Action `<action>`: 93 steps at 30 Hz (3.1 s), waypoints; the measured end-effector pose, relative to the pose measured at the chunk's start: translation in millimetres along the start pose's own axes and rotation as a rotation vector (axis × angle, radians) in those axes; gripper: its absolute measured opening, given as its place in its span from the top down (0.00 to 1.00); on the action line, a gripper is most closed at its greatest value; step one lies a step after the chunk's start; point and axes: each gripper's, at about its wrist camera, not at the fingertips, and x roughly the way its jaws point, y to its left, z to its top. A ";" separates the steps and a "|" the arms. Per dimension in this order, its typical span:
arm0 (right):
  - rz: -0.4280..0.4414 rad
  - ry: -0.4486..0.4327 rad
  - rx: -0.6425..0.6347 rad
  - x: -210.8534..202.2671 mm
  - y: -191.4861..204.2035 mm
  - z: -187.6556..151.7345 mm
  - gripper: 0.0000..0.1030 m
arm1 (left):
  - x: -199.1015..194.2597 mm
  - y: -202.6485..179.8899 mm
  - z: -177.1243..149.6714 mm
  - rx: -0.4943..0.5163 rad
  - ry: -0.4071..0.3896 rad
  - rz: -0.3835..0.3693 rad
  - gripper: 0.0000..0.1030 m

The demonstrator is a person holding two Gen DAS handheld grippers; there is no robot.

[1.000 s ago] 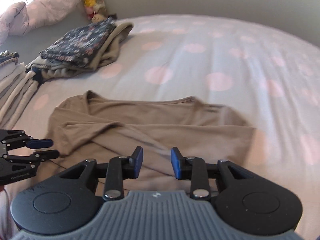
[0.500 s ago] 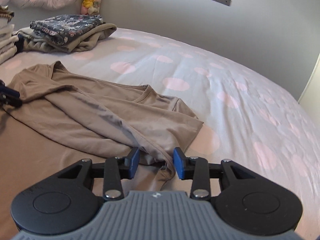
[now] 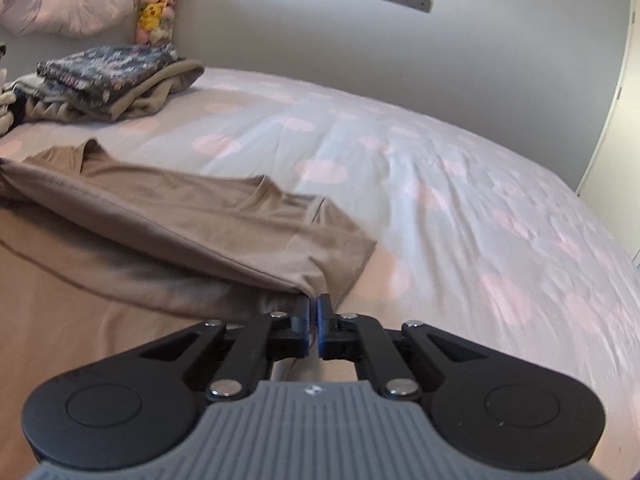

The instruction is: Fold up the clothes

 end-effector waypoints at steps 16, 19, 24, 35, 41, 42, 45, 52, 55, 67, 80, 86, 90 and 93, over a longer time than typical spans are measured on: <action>-0.001 0.019 0.003 -23.4 6.3 -8.1 0.71 | -18.2 22.3 -9.5 -0.097 0.025 -0.182 0.53; 0.013 -0.003 -0.010 -28.1 13.5 -5.0 0.66 | -7.3 29.0 2.4 -0.199 0.005 -0.137 0.53; 0.018 -0.021 -0.036 -26.9 18.2 -4.9 0.63 | 31.8 31.6 16.3 -0.209 0.089 -0.100 0.63; 0.041 -0.006 0.076 -15.3 -2.1 -7.3 0.59 | 42.7 10.0 21.7 -0.073 0.082 -0.052 0.97; 0.052 -0.013 0.111 -15.6 -4.0 -6.1 0.61 | 49.3 24.3 46.2 -0.021 0.099 0.017 0.97; 0.053 -0.011 0.109 -15.0 -3.3 -6.3 0.61 | 54.6 24.6 45.9 -0.006 0.118 0.024 0.97; 0.055 0.000 0.108 -11.3 -2.3 -7.8 0.61 | 71.1 24.5 34.7 -0.007 0.213 -0.024 0.95; 0.047 0.032 0.134 -3.1 -7.4 -10.2 0.61 | 49.5 44.1 13.3 -0.141 0.160 0.051 0.71; 0.037 0.018 0.139 -5.7 -7.3 -8.6 0.61 | 28.6 48.0 9.2 -0.167 0.127 0.070 0.70; 0.030 0.099 0.086 3.7 0.1 -16.9 0.92 | 34.4 -2.7 -19.4 -0.078 0.161 0.037 0.71; 0.136 0.270 0.187 -33.4 -13.3 -21.1 0.66 | -38.1 11.3 -48.9 -0.232 0.310 -0.062 0.69; 0.260 0.370 0.333 -73.1 -14.5 -37.0 0.40 | -74.3 9.1 -64.8 -0.346 0.342 -0.189 0.50; 0.278 0.462 0.419 -80.3 -19.9 -53.1 0.40 | -77.0 -2.3 -74.3 -0.370 0.434 -0.227 0.50; 0.303 0.502 0.482 -83.0 -24.4 -63.3 0.40 | -75.0 -10.1 -82.5 -0.366 0.504 -0.234 0.50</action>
